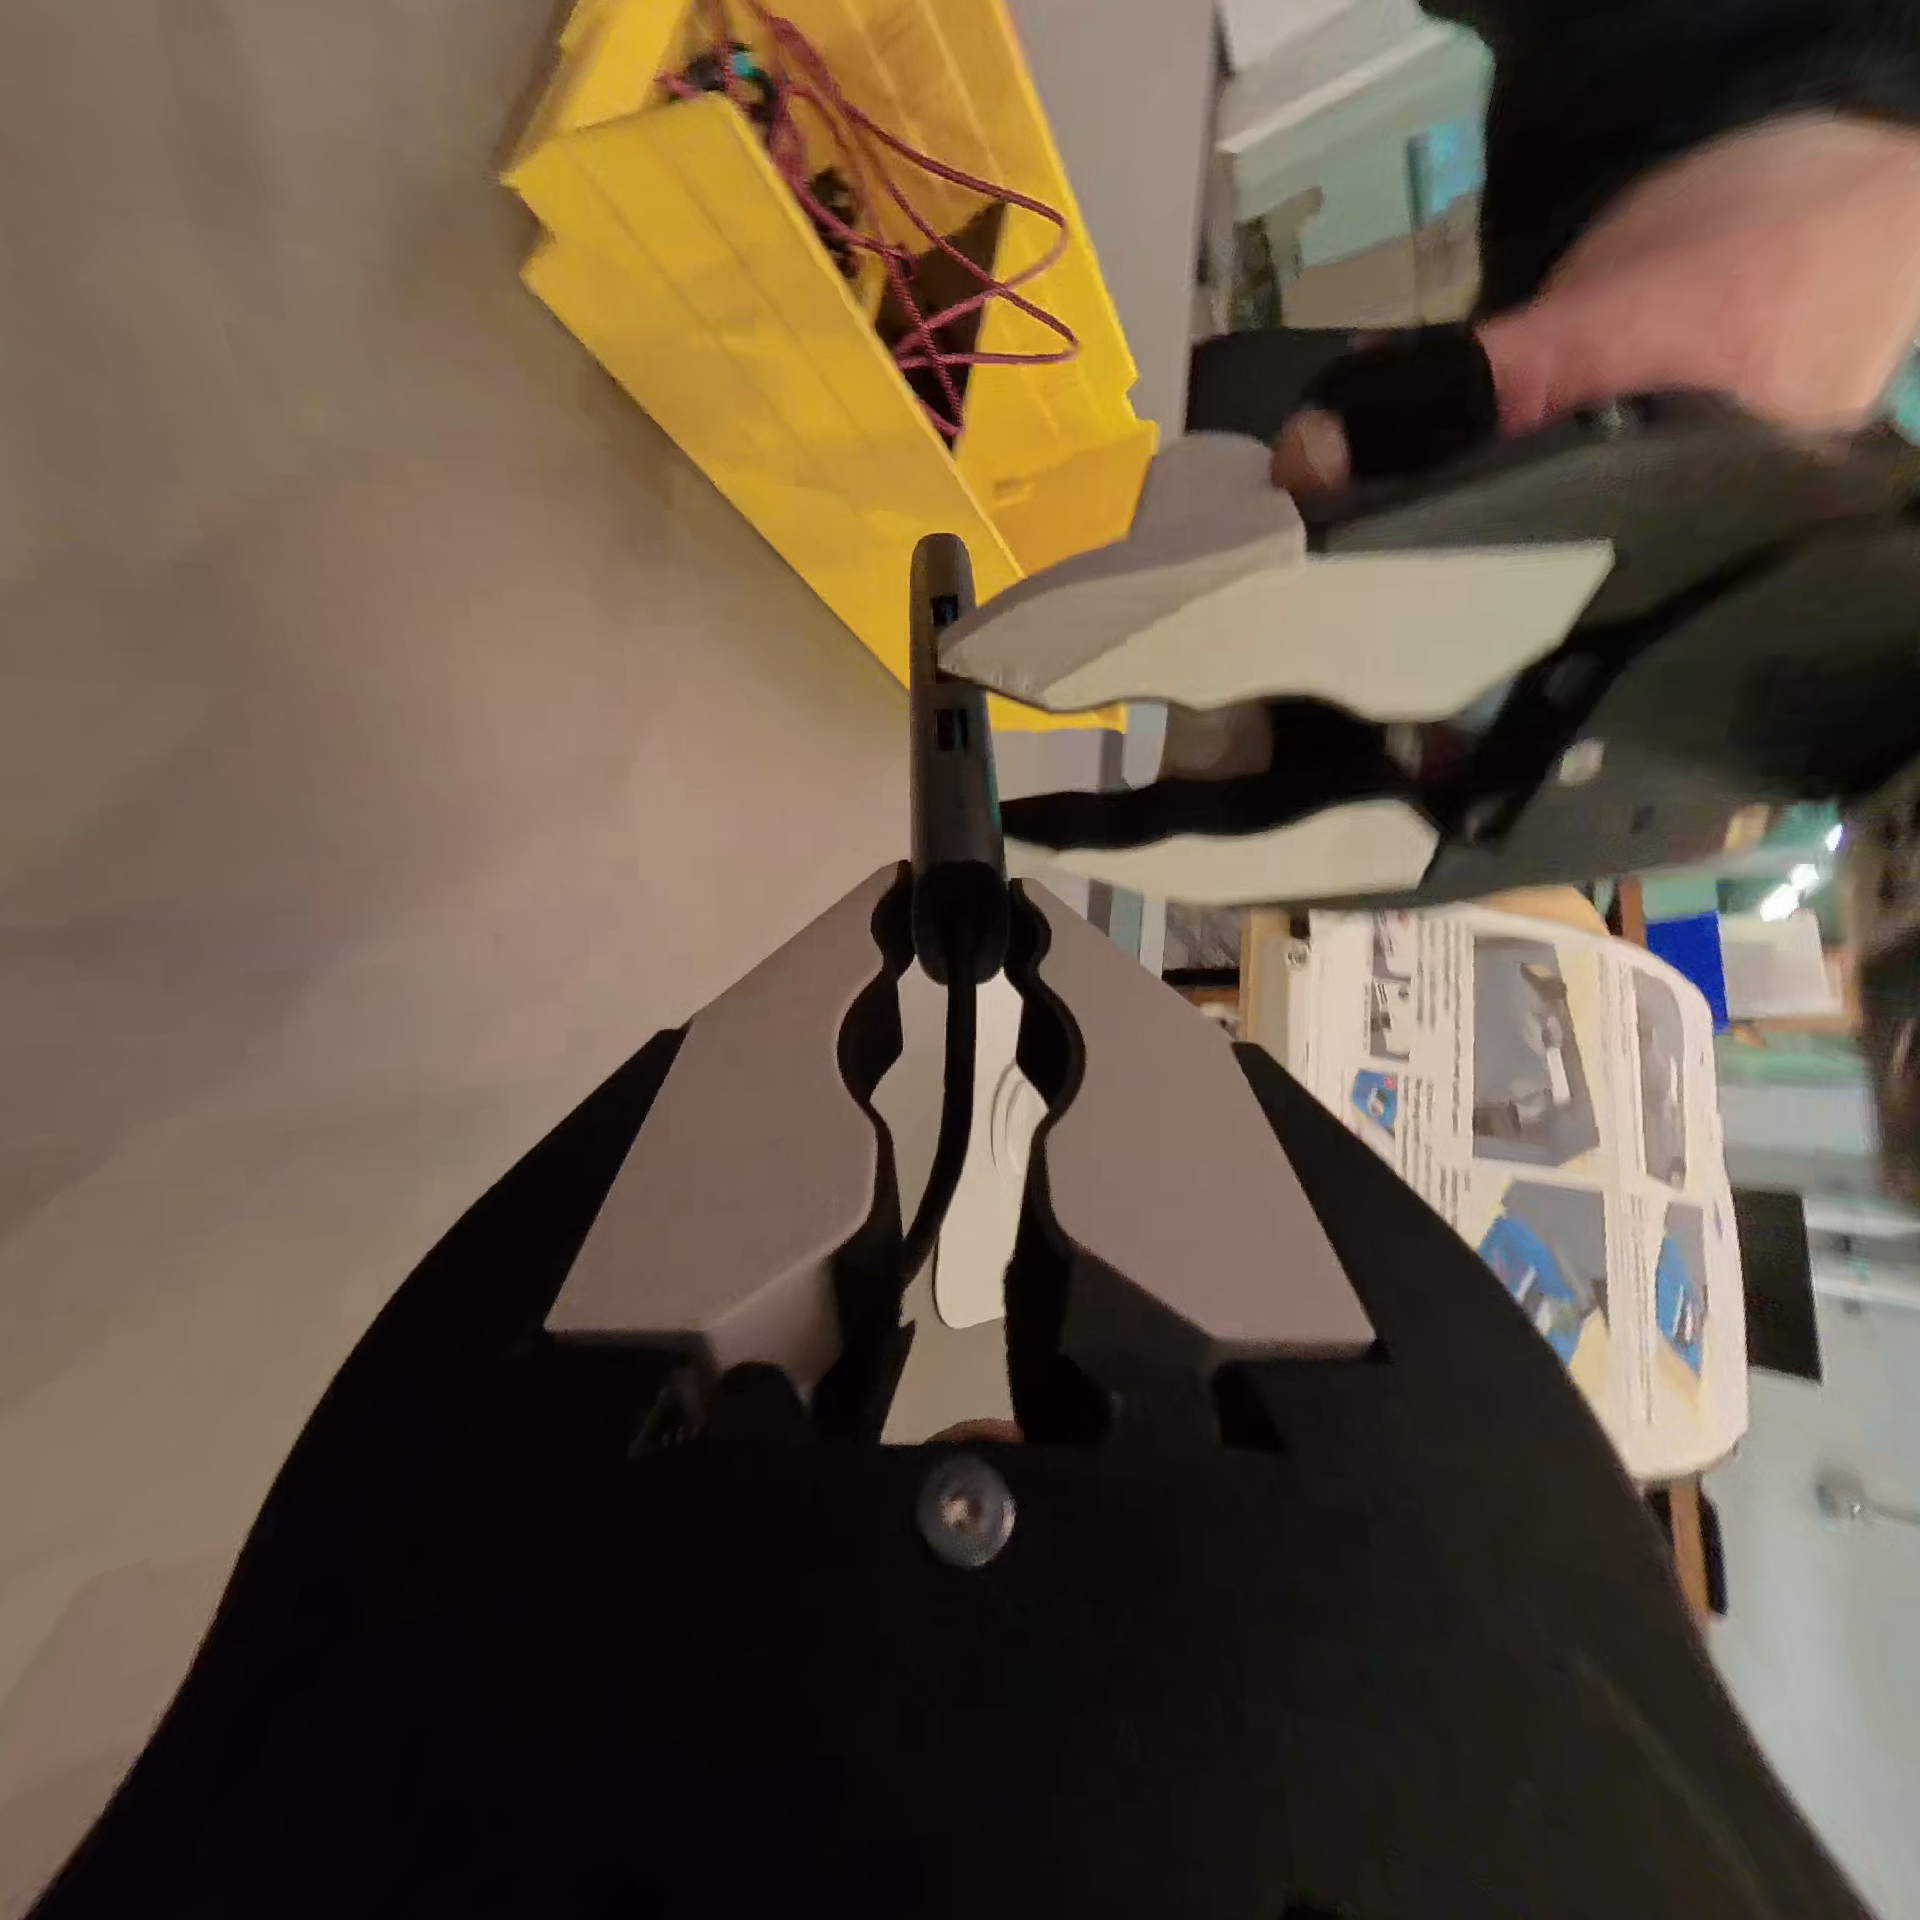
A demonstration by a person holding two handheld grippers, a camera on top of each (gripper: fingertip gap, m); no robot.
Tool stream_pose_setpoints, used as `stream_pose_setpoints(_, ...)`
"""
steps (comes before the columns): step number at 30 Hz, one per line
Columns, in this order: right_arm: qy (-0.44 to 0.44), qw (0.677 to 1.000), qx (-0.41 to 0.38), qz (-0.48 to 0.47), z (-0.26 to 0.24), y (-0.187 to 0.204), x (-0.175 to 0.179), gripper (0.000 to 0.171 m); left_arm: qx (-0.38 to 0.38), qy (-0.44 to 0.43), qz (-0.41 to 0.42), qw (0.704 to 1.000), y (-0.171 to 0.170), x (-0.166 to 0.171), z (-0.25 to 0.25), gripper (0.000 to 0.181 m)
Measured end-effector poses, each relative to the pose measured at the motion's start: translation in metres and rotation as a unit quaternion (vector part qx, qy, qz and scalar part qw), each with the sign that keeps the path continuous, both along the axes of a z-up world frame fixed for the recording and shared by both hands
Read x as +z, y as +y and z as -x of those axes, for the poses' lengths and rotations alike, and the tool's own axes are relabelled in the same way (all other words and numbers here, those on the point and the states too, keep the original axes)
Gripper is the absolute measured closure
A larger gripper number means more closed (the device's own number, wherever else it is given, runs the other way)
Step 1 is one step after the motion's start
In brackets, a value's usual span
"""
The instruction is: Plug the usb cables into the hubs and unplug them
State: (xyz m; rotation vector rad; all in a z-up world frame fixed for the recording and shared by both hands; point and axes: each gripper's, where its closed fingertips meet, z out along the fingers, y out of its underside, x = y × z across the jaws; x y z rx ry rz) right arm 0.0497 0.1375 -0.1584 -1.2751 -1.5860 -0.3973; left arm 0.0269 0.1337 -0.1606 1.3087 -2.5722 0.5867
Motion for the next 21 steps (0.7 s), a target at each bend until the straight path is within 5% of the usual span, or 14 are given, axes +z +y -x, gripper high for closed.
stream_pose_setpoints(5,0.047,0.996,-0.072,0.008,-0.030,0.006,0.006,0.157,0.061,-0.155,-0.169,0.971,0.032,0.018,-0.007,0.124)
stream_pose_setpoints(10,0.080,0.991,-0.112,0.008,-0.041,0.008,0.019,0.157,0.091,-0.273,-0.383,0.878,0.059,0.006,-0.024,0.147)
stream_pose_setpoints(12,0.074,0.991,-0.108,0.003,-0.038,0.004,0.022,0.157,0.091,-0.292,-0.391,0.868,0.056,-0.005,-0.028,0.161)
stream_pose_setpoints(17,0.041,0.991,-0.127,-0.032,-0.038,0.002,0.026,0.157,0.067,-0.337,-0.444,0.828,0.060,0.001,-0.036,0.163)
stream_pose_setpoints(21,0.027,0.991,-0.125,-0.046,-0.037,0.004,0.031,0.151,0.054,-0.361,-0.430,0.826,0.050,0.008,-0.043,0.165)
